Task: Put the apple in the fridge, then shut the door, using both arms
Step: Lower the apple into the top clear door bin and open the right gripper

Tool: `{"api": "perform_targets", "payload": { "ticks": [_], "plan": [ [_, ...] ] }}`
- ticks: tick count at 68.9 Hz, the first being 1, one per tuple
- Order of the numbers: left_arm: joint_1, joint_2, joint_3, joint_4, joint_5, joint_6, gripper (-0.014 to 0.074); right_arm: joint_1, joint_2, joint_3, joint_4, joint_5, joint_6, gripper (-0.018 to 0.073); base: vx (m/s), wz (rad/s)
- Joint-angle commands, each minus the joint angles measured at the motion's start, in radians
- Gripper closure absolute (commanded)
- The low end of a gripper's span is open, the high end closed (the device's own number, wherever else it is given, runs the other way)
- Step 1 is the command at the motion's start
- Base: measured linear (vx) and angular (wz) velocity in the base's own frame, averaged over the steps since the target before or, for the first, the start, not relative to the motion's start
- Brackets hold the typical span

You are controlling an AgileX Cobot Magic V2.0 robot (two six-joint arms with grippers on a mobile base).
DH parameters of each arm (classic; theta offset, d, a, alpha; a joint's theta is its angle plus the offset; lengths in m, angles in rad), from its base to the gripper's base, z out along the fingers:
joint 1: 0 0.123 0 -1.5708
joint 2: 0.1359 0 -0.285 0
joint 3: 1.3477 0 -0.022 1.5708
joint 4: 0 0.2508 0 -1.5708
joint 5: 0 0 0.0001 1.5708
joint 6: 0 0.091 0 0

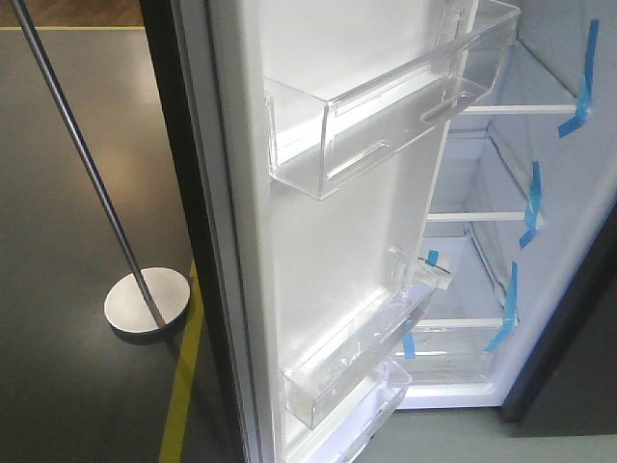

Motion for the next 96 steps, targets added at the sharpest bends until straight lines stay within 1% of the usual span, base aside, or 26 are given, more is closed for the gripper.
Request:
{"api": "perform_targets", "payload": {
  "ticks": [1,8,20,25,40,45,50,68,75,83,88,96],
  "plan": [
    [-0.008,-0.014,-0.020,-0.010,-0.073,-0.008,0.0605,-0.002,0.077,-0.130,-0.002,0.007,0.009,0.0503,0.00,0.00],
    [-0.008,-0.014,-0.020,-0.010,-0.073,-0.008,0.0605,-0.002,0.162,-0.226,-0.023,0.058,0.009,0.0503,0.00,0.00],
    [-0.008,-0.014,-0.020,-0.010,-0.073,-0.008,0.0605,-0.002,0.280,-0.324,-0.045,0.114,0.009,0.0503,0.00,0.00],
    [-0.008,-0.014,-0.020,-0.010,-0.073,-0.008,0.0605,-0.002,0.317,-0.344,-0.052,0.145,0.005,0.0500,0.00,0.00],
    [-0.008,-0.014,-0.020,-0.010,-0.073,-0.008,0.0605,-0.002,0.365,-0.345,-0.098,0.152,-0.013,0.0471,0.00,0.00],
    [-0.008,-0.014,-0.020,-0.010,-0.073,-0.008,0.0605,-0.002,0.369,-0.345,-0.100,0.152,-0.015,0.0436,0.00,0.00],
    [-0.008,-0.014,-0.020,-0.010,-0.073,-0.008,0.0605,-0.002,0.371,-0.345,-0.105,0.153,-0.015,0.0376,0.00,0.00],
    [-0.008,-0.014,-0.020,-0.010,-0.073,-0.008,0.0605,-0.002,0.372,-0.345,-0.135,0.148,-0.015,0.0085,0.00,0.00],
    [-0.008,-0.014,-0.020,-0.010,-0.073,-0.008,0.0605,-0.002,0.372,-0.345,-0.160,0.144,-0.015,0.0008,0.00,0.00],
    [-0.008,-0.014,-0.020,-0.010,-0.073,-0.008,0.0605,-0.002,0.372,-0.345,-0.185,0.139,-0.015,-0.0039,0.00,0.00],
    [-0.008,-0.014,-0.020,-0.010,-0.073,-0.008,0.0605,-0.002,0.372,-0.345,-0.205,0.135,-0.015,-0.0042,0.00,0.00],
    [-0.008,-0.014,-0.020,-0.010,-0.073,-0.008,0.0605,-0.002,0.372,-0.345,-0.206,0.135,-0.016,-0.0036,0.00,0.00]
  ]
}}
